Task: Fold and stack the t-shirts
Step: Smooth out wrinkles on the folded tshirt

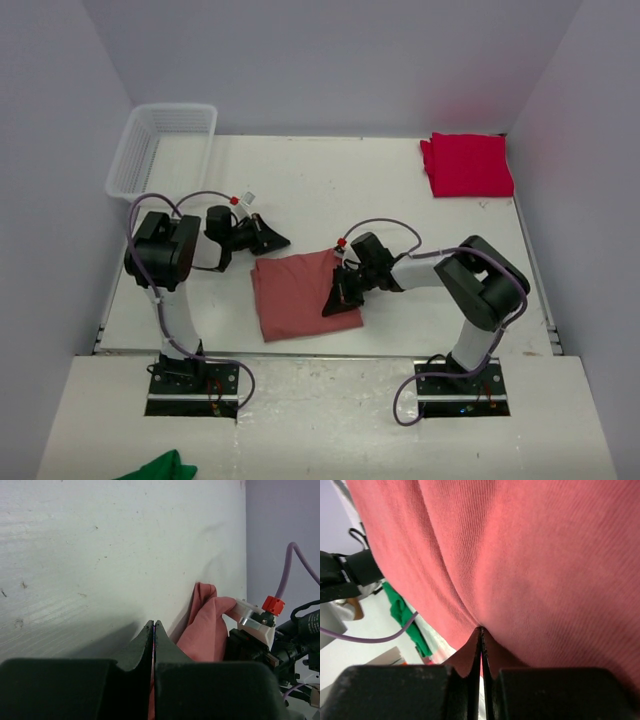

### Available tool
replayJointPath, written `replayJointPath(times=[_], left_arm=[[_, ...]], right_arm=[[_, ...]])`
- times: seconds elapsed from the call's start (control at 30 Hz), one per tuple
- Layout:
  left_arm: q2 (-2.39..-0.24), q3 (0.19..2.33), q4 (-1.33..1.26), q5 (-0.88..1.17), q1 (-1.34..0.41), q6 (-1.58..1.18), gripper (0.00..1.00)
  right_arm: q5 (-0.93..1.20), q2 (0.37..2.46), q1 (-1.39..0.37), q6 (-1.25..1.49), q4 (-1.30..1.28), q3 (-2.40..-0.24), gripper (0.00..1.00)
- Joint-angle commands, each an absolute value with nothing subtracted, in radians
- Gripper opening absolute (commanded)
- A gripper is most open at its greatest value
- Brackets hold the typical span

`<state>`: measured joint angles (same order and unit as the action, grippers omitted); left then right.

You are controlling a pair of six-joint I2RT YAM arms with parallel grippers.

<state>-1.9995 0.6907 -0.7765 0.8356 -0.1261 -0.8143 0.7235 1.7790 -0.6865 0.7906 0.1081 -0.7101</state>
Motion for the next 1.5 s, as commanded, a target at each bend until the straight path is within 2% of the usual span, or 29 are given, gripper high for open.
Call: replayJointPath(times=[0.0,0.07,0.17,0.3,0.33,0.37,0.43,0.47,0.5,0.53,0.7,0.9,1.23,1.47], left_arm=[[-1.895,0.675,-0.779,0.815,-0.117,-0.782,0.0],[-1.826,0.643,-0.753,0.766,-0.12,-0.779,0.0],[-1.605,0.65,-0.606,0.678,-0.141,-0.72,0.0],[-1.422,0.707,-0.321,0.493,-0.213,-0.689,0.0],[-1.396,0.71,-0.289,0.476,-0.227,-0.689,0.0],[-1.359,0.713,-0.264,0.472,-0.242,-0.69,0.0],[-1.33,0.697,-0.236,0.472,-0.288,-0.698,0.0],[-1.304,0.684,-0.227,0.468,-0.305,-0.713,0.0],[-1.292,0.652,-0.221,0.459,-0.333,-0.721,0.0],[-1.276,0.632,-0.225,0.457,-0.342,-0.727,0.0],[-1.215,0.52,-0.23,0.465,-0.351,-0.73,0.0],[-1.278,0.457,-0.279,0.462,-0.351,-0.719,0.0],[-1.397,0.426,-0.295,0.443,-0.351,-0.709,0.0],[-1.359,0.431,-0.135,0.258,-0.351,-0.686,0.0]], right_arm=[[0.598,1.717,-0.701,0.706,-0.073,-0.731,0.0],[0.554,1.678,-0.703,0.674,-0.132,-0.793,0.0],[0.516,1.614,-0.703,0.635,-0.251,-0.9,0.0],[0.48,1.594,-0.701,0.591,-0.386,-1.04,0.0],[0.468,1.609,-0.698,0.586,-0.4,-1.067,0.05],[0.453,1.623,-0.696,0.575,-0.419,-1.122,0.17],[0.454,1.67,-0.68,0.558,-0.454,-1.17,0.24],[0.46,1.686,-0.672,0.552,-0.463,-1.21,0.2],[0.466,1.7,-0.663,0.548,-0.463,-1.224,0.04],[0.468,1.712,-0.646,0.546,-0.462,-1.235,0.0],[0.589,1.807,-0.562,0.557,-0.428,-1.282,0.0],[0.62,1.911,-0.511,0.548,-0.425,-1.308,0.0],[0.549,2.037,-0.459,0.543,-0.494,-1.348,0.0],[0.427,2.118,-0.416,0.551,-0.633,-1.469,0.0]])
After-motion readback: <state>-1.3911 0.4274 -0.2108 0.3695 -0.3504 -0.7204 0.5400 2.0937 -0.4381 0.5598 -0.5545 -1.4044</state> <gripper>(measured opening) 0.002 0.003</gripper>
